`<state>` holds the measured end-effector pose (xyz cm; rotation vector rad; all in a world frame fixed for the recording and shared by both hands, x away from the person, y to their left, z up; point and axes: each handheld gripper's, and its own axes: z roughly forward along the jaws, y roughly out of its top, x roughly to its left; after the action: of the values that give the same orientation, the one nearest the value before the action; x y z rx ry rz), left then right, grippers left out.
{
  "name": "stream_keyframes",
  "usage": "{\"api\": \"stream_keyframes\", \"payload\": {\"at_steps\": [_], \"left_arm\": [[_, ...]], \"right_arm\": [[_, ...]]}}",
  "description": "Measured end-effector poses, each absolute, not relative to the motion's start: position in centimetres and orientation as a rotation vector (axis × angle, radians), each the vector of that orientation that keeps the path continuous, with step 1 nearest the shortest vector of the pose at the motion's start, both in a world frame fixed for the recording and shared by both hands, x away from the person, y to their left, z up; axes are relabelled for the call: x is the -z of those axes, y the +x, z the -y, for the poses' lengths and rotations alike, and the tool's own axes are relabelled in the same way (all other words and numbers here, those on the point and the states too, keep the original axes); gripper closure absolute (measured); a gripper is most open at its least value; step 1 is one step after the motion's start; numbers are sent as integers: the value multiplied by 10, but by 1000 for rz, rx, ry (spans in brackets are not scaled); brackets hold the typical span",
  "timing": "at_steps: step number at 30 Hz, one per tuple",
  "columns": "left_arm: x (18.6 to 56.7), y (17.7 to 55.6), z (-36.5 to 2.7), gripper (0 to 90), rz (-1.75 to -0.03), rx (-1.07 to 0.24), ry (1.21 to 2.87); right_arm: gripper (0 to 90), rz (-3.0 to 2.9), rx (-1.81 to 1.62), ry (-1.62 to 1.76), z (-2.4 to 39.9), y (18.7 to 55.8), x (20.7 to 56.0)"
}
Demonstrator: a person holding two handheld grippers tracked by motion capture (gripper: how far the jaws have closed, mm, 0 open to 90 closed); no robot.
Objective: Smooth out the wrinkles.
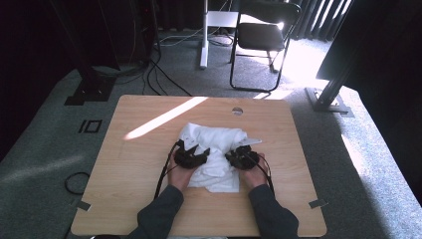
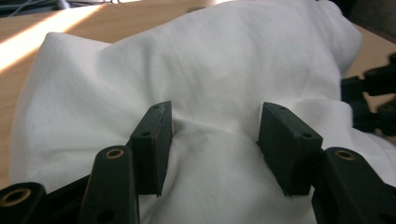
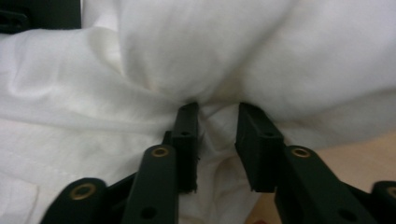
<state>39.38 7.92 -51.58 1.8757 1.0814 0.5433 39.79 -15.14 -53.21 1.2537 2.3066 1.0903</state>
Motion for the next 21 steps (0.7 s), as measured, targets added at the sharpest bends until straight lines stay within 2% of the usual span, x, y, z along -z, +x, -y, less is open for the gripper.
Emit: {"api": "stream_keyframes", "payload": {"at_steps": [5, 11, 15, 16, 18, 21], "left_arm": [[514, 423, -77, 464, -1102, -518, 1852], [505, 415, -85, 463, -1072, -491, 1858], [498, 404, -90, 462, -1060, -494, 1852], [497, 400, -92, 461, -1052, -493, 1853], [496, 394, -96, 461, -1034, -498, 1859], [495, 381, -107, 458, -1020, -510, 1867]], "right_arm": [[554, -2192, -1101, 1373, 165, 422, 527], [477, -2114, -1301, 1277, 175, 395, 497], [449, -2189, -1279, 1228, 163, 390, 501], [509, -2256, -1212, 1234, 155, 391, 511], [702, -2310, -1167, 1259, 153, 389, 520], [803, -2276, -1125, 1288, 163, 372, 527]]}}
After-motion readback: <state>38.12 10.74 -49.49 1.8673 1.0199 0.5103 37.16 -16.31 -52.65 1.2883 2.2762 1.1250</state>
